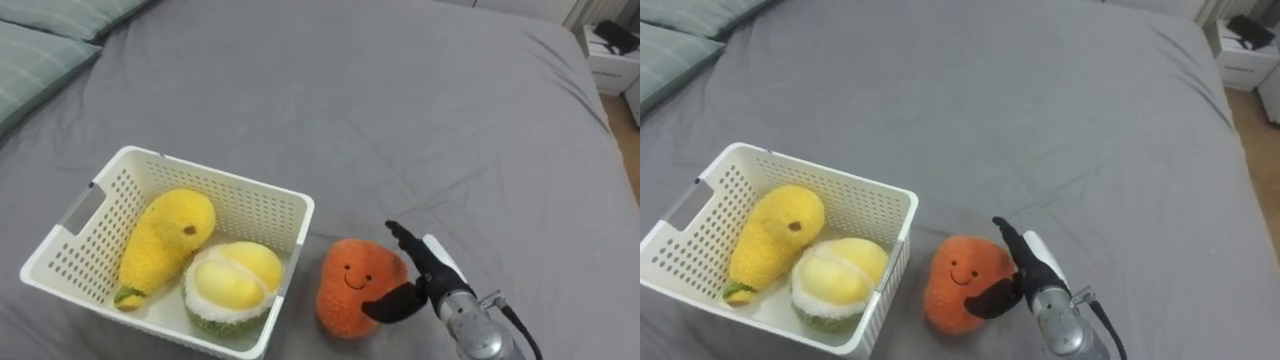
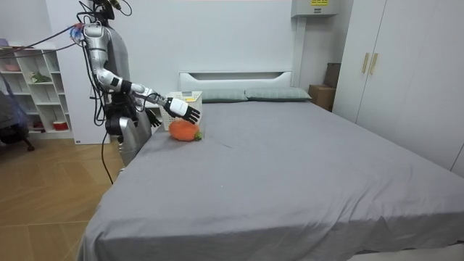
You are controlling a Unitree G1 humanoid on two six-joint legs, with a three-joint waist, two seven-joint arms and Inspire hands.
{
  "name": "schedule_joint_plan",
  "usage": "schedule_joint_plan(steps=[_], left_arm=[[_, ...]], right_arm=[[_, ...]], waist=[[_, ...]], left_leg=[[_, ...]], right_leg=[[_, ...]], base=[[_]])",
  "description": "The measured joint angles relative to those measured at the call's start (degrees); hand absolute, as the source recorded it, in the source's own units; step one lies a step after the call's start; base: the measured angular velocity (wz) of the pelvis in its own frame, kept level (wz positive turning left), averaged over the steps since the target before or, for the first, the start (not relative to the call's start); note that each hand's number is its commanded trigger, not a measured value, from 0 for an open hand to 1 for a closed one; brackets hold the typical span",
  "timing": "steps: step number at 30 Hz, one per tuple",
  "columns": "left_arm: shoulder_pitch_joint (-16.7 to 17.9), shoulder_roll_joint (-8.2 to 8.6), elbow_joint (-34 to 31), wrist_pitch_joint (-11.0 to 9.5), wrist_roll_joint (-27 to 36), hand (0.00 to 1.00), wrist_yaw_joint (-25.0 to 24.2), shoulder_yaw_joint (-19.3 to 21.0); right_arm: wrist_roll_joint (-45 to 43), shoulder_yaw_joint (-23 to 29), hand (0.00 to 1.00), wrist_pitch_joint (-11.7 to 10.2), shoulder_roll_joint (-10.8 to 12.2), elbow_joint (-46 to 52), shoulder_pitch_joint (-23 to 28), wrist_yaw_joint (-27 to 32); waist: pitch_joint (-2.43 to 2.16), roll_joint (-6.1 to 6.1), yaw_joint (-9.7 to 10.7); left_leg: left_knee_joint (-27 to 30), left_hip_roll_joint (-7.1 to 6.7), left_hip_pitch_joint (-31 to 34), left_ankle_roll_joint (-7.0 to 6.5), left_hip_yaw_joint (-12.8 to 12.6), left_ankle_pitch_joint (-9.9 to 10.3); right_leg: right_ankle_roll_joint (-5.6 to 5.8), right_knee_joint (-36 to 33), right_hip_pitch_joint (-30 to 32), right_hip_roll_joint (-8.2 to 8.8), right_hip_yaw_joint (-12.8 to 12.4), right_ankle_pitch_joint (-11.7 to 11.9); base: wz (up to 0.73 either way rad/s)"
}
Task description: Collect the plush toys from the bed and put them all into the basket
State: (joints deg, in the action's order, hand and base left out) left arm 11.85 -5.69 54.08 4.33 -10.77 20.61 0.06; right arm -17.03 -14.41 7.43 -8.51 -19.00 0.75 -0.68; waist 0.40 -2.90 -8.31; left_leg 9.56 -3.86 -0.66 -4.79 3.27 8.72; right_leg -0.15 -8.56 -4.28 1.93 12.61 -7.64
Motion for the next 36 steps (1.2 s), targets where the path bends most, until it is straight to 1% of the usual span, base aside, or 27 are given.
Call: schedule_joint_plan(steps=[2, 5, 7, 9, 10, 11, 14, 17, 19, 22, 24, 26, 27, 28, 30, 31, 32, 33, 34, 35, 36], left_arm=[[0.23, 0.01, 0.0, 0.04, 0.0, 0.0, -0.22, 0.0], [0.87, 0.02, 0.02, 0.38, 0.0, 0.0, -1.29, 0.34], [1.06, 0.02, 0.15, 0.62, -0.05, 0.0, -1.79, 0.96], [1.24, 0.01, 0.14, 0.91, -0.11, 0.0, -2.55, 1.16], [1.22, 0.02, 0.12, 1.41, -0.12, 0.0, -2.89, 1.16], [1.22, 0.02, 0.12, 1.68, -0.11, 0.0, -3.03, 1.16], [1.26, 0.0, -0.16, 2.78, -0.09, 0.0, -3.37, 1.15], [1.33, 0.03, -0.27, 3.42, -0.3, 0.0, -3.36, 1.15], [1.51, 0.0, -0.3, 4.25, -2.49, 0.0, -3.39, 1.15], [1.7, -0.01, -0.71, 4.73, -4.29, 0.0, -3.43, 1.17], [2.51, -0.01, -1.17, 4.8, -5.07, 0.0, -3.42, 1.35], [2.87, -0.14, -1.39, 4.8, -5.11, 0.0, -3.39, 1.58], [2.91, -0.35, -1.35, 4.82, -5.11, 0.0, -3.39, 1.59], [2.91, -0.49, -1.35, 4.81, -5.11, 0.0, -3.39, 1.87], [3.01, -0.48, -1.34, 4.85, -5.11, 0.0, -3.39, 2.1], [3.51, -0.33, -1.34, 4.85, -5.1, 0.0, -3.43, 2.05], [3.76, -0.26, -1.34, 4.85, -5.11, 0.0, -3.47, 2.05], [4.07, -0.29, -1.35, 4.85, -5.11, 0.0, -3.65, 2.07], [4.45, -0.45, -1.35, 4.87, -5.09, 0.0, -3.72, 2.06], [4.61, -0.5, -1.35, 4.88, -5.12, 0.0, -3.77, 2.08], [4.87, -0.51, -1.36, 4.9, -5.14, 0.0, -3.8, 2.16]], right_arm=[[0.06, 0.03, 0.0, -0.03, 0.01, 0.0, -0.71, 0.47], [0.9, 0.03, 0.0, -0.15, 0.03, -0.01, -1.0, 0.89], [0.88, 0.01, 0.0, -0.15, 0.03, -0.03, -1.0, 1.26], [0.89, 0.01, 0.0, -0.15, 0.02, -0.03, -1.0, 1.32], [0.69, -0.02, 0.0, -0.14, 0.02, -0.07, -0.99, 1.32], [0.6, -0.07, 0.0, -0.14, 0.01, -0.16, -0.99, 1.32], [0.51, -0.62, 0.0, 0.21, -0.04, -1.39, -0.99, 1.32], [0.42, -1.22, 0.0, 0.3, -0.04, -3.43, -1.03, 1.27], [-0.46, -1.99, 0.0, 0.55, -0.1, -6.13, -1.39, 1.25], [-1.67, -2.33, 0.0, 1.0, -0.08, -9.2, -1.78, 0.87], [-2.68, -2.26, 0.0, 0.99, -0.11, -11.35, -2.19, 0.42], [-3.22, -2.26, 0.0, 0.99, -0.25, -12.84, -2.44, 0.08], [-3.18, -2.23, 0.0, 0.78, -0.38, -14.13, -2.86, -0.11], [-3.19, -2.11, 0.0, 0.78, -0.41, -15.84, -3.48, -0.35], [-3.18, -2.01, 0.0, 0.75, -0.54, -17.34, -4.24, -0.85], [-3.14, -1.79, 0.08, 0.37, -0.57, -18.75, -4.77, -0.81], [-3.14, -1.78, 0.13, 0.21, -0.62, -19.71, -5.21, -0.79], [-3.18, -1.77, 0.5, 0.15, -0.64, -21.22, -5.92, -0.75], [-3.21, -1.77, 0.6, 0.07, -0.66, -22.08, -6.28, -0.56], [-3.26, -1.76, 0.83, 0.03, -0.66, -22.56, -6.46, -0.36], [-3.32, -1.58, 1.0, 0.02, -0.68, -23.09, -6.54, 0.29]], waist=[[0.04, -0.09, -0.1], [0.3, 0.09, -0.25], [0.43, -0.16, -0.37], [0.4, -0.24, -0.67], [0.36, -0.32, -0.66], [0.23, -0.52, -0.67], [0.17, -0.61, -1.32], [0.07, -0.76, -1.84], [0.06, -0.81, -2.2], [0.09, -0.86, -2.93], [0.11, -0.84, -2.95], [0.19, -0.99, -2.95], [0.42, -1.13, -2.76], [0.55, -1.42, -2.87], [0.52, -1.87, -3.15], [0.48, -1.94, -3.15], [0.49, -1.92, -3.19], [0.49, -1.89, -3.23], [0.49, -1.89, -3.26], [0.49, -1.89, -3.3], [0.48, -1.85, -3.64]], left_leg=[[0.04, -0.02, -0.08, 0.01, 0.13, 0.0], [0.05, -0.07, -0.53, 0.01, 0.34, 0.01], [0.07, -0.13, -0.41, 0.03, 0.59, 0.02], [0.14, -0.16, -0.13, 0.06, 0.6, 0.03], [0.23, -0.28, 0.08, 0.05, 0.76, 0.03], [0.24, -0.39, 0.14, 0.05, 0.98, 0.02], [0.26, -0.45, 0.14, 0.05, 1.19, 0.02], [0.26, -0.47, 0.14, 0.04, 1.32, 0.02], [0.26, -0.54, 0.15, 0.03, 1.75, 0.02], [0.26, -0.64, 0.21, 0.03, 1.88, 0.01], [0.27, -0.73, 0.06, -0.01, 1.98, -0.01], [0.57, -0.9, 0.06, -0.07, 2.47, 0.0], [0.82, -1.04, 0.2, -0.11, 3.08, 0.06], [1.03, -1.13, 0.47, -0.11, 3.41, 0.07], [1.36, -1.29, 0.84, -0.12, 3.69, 0.12], [1.7, -1.49, 1.02, -0.17, 4.04, 0.15], [1.83, -1.58, 1.08, -0.2, 4.19, 0.15], [1.96, -1.7, 1.11, -0.23, 4.39, 0.14], [2.17, -1.82, 1.21, -0.27, 4.75, 0.16], [2.23, -1.85, 1.24, -0.28, 4.84, 0.17], [2.29, -1.87, 1.3, -0.29, 4.87, 0.19]], right_leg=[[0.0, 0.02, -0.18, 0.0, 0.12, 0.0], [0.03, 0.08, -0.71, 0.0, 0.24, -0.02], [0.03, 0.08, -0.67, 0.02, 0.32, -0.03], [0.06, 0.1, -0.49, 0.05, 0.32, -0.05], [0.08, 0.35, -0.48, 0.08, 0.34, -0.07], [0.12, 0.57, -0.55, 0.11, 0.35, -0.09], [0.13, 0.7, -0.65, 0.14, 0.32, -0.1], [0.13, 0.69, -0.7, 0.15, 0.54, -0.1], [0.14, 0.7, -0.85, 0.23, 1.32, -0.1], [0.19, 0.79, -0.89, 0.3, 1.52, -0.14], [0.27, 0.81, -1.12, 0.43, 1.83, -0.18], [0.4, 0.82, -1.47, 0.55, 2.49, -0.27], [0.44, 0.82, -1.63, 0.62, 3.06, -0.29], [0.47, 0.84, -1.58, 0.67, 3.31, -0.34], [0.55, 0.86, -1.49, 0.78, 3.43, -0.5], [0.62, 0.85, -1.54, 0.9, 3.83, -0.58], [0.65, 0.85, -1.58, 0.95, 3.97, -0.6], [0.71, 0.81, -1.62, 1.04, 4.1, -0.63], [0.75, 0.79, -1.71, 1.09, 4.48, -0.66], [0.77, 0.78, -1.74, 1.12, 4.63, -0.67], [0.81, 0.79, -1.74, 1.15, 4.7, -0.7]], base=[[0.07], [0.04], [0.04], [0.0], [0.03], [0.06], [0.03], [0.02], [0.08], [0.02], [0.05], [0.14], [0.24], [0.21], [0.13], [0.13], [0.13], [0.12], [0.12], [0.09], [0.04]])
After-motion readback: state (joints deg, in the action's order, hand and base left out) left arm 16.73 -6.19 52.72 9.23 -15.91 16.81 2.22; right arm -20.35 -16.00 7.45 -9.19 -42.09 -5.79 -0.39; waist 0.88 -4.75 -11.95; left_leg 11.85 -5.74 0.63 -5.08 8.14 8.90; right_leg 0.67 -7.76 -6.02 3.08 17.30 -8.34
